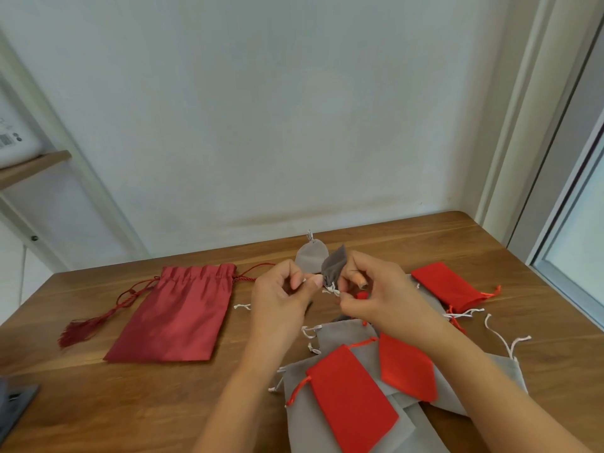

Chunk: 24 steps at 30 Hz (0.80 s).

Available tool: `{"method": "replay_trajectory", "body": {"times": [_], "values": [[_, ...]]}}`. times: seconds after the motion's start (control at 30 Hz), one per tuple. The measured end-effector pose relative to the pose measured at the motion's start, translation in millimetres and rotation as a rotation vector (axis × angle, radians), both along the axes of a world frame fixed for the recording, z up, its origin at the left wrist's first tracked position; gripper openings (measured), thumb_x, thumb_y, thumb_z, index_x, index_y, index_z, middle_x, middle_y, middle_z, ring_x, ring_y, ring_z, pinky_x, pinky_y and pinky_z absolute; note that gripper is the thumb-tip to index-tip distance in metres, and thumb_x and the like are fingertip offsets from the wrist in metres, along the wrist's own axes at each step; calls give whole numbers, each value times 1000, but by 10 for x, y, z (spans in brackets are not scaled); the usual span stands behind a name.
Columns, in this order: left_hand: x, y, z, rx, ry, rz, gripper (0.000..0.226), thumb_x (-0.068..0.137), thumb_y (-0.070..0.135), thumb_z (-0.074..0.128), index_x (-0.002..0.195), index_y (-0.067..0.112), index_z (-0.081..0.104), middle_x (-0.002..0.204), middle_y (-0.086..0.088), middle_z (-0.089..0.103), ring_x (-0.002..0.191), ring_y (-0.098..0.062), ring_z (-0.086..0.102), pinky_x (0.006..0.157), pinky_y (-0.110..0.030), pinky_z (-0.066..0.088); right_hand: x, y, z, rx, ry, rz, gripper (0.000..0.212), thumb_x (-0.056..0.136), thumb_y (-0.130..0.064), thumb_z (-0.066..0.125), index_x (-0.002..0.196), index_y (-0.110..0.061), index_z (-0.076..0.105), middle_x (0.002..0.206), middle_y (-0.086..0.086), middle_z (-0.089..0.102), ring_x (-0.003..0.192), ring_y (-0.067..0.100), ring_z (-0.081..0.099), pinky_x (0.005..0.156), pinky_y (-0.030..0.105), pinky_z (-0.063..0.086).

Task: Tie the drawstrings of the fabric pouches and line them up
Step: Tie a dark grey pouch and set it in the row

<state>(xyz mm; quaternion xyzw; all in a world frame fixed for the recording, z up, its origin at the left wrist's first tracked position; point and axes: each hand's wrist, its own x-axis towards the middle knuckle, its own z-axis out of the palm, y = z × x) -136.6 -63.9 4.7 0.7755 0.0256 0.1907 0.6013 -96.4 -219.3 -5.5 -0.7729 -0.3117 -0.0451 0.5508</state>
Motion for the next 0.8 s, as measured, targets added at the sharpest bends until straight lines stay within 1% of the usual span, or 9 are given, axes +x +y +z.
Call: {"method": "replay_trajectory", "body": {"times": [0.07, 0.17, 0.27, 0.33, 0.4, 0.47, 0.63, 0.7, 0.8], "values": [[2, -2, -16, 28, -34, 42, 45, 82, -3, 69, 62, 12, 32, 65, -30, 54, 66, -8, 62, 58, -12, 39, -9, 12, 18, -15, 11, 18, 40, 74, 6, 62, 65, -21, 33, 72, 13, 54, 61, 7, 39, 55, 24, 36], [49, 40, -68, 49, -56, 101, 48, 81, 5, 73, 61, 15, 31, 68, -34, 48, 72, -16, 51, 61, -21, 38, -11, 25, 23, -7, 3, 25, 38, 75, 3, 62, 65, -22, 35, 71, 13, 51, 61, 7, 38, 57, 25, 36], [109, 107, -65, 11, -67, 20, 39, 79, 1, 74, 64, 14, 40, 68, -21, 61, 73, -14, 63, 70, -28, 44, 7, 39, -14, 67, 98, 42, 35, 74, -5, 61, 66, -27, 36, 72, 13, 48, 66, 13, 40, 64, 43, 47], [100, 129, -48, -24, -67, -91, 21, 80, -1, 72, 81, 11, 54, 86, -7, 70, 84, -10, 67, 78, -26, 49, 26, 38, -29, 162, 208, 82, 31, 70, -11, 62, 68, -27, 36, 72, 8, 49, 71, 19, 45, 73, 48, 51], [82, 147, -75, -11, -43, -239, 33, 83, 3, 70, 112, 15, 58, 117, 4, 67, 113, -7, 60, 93, -22, 47, 81, -8, -19, 310, 331, 110, 31, 67, -6, 62, 73, -19, 35, 72, 5, 51, 73, 20, 55, 72, 30, 51], [77, 136, -109, 60, 22, -379, 52, 82, 13, 70, 129, 26, 52, 135, 15, 55, 129, 1, 46, 103, -19, 40, 125, -77, 14, 422, 415, 109, 30, 67, -1, 57, 74, -15, 32, 71, 5, 54, 67, 16, 61, 65, 20, 47], [169, -26, -109, 128, 51, -215, 30, 79, 13, 77, 105, 26, 70, 97, 12, 73, 92, -4, 68, 79, -15, 50, 194, -204, 74, 559, 567, 141, 34, 76, 10, 58, 75, -15, 35, 68, 9, 59, 60, 15, 60, 57, 20, 47], [215, -70, -75, 140, 50, -182, 15, 78, 13, 77, 88, 23, 74, 83, 8, 75, 80, -6, 70, 71, -14, 50, 220, -222, 79, 589, 618, 120, 38, 84, 18, 51, 74, -15, 35, 65, 10, 60, 59, 15, 60, 55, 19, 48], [326, -110, 15, 170, 94, -189, 10, 79, 17, 76, 75, 26, 73, 72, 8, 73, 67, -3, 67, 64, -13, 49, 284, -300, 132, 634, 652, 56, 31, 89, 9, 53, 72, -13, 39, 64, 11, 59, 60, 15, 59, 57, 20, 48]]}}
